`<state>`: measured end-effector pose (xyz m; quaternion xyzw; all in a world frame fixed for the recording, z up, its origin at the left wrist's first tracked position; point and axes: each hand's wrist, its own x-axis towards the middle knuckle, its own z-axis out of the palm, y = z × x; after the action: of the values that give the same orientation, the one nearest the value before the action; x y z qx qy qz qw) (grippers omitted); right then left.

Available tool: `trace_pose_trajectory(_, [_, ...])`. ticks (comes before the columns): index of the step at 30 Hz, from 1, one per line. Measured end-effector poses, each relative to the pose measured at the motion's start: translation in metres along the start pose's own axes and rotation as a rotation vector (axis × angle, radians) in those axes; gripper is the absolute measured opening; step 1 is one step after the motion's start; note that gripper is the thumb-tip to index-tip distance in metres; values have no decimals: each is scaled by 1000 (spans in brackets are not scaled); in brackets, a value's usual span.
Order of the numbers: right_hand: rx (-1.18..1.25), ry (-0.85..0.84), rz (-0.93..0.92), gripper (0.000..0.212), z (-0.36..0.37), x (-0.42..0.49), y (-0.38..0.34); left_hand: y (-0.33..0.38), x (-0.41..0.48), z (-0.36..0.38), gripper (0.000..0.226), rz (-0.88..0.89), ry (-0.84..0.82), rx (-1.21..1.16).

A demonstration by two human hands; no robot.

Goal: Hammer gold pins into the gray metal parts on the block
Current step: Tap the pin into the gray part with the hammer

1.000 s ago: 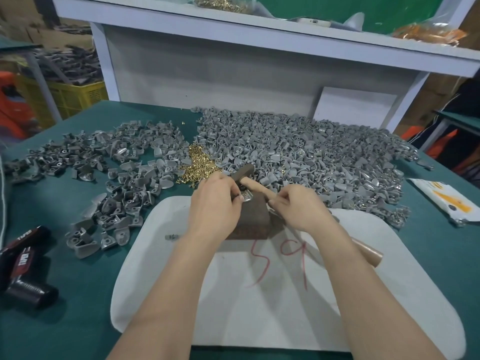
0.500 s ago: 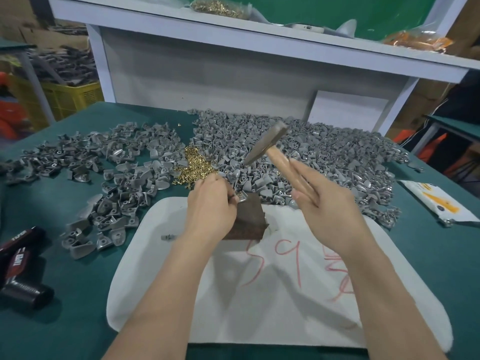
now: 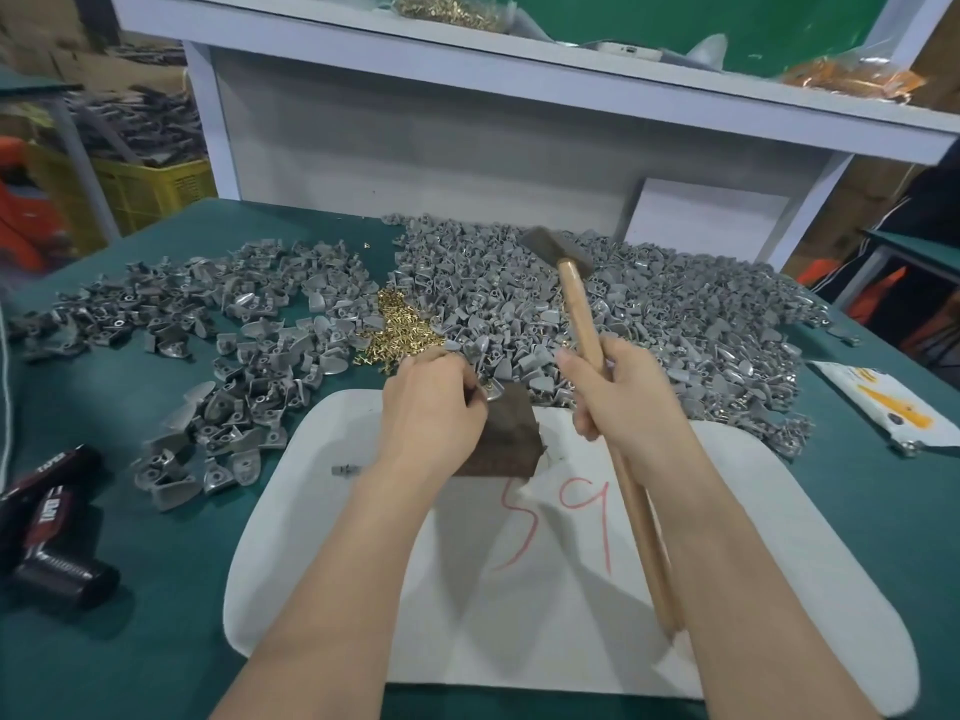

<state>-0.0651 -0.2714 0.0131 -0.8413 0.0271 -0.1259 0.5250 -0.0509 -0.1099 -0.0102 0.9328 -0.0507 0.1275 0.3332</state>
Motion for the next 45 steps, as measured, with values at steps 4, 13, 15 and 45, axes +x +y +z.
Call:
trace_pose_trajectory(4, [-165,-29,-47,12,7,11,-4,1,1,0,8,6,-17,36])
trace_pose_trajectory(13, [-480,-115,-118,32,45,19,-14,-1,3,-1,15,35,-34,68])
trace_pose_trajectory(15, [-517,-113,-122,36,45,20,-12,-1,3,-1,14,37,-31,62])
trace_pose_trajectory(45, [-497,-50,-91,26,54,11,-6,2,-2,-3,6,13,-9,10])
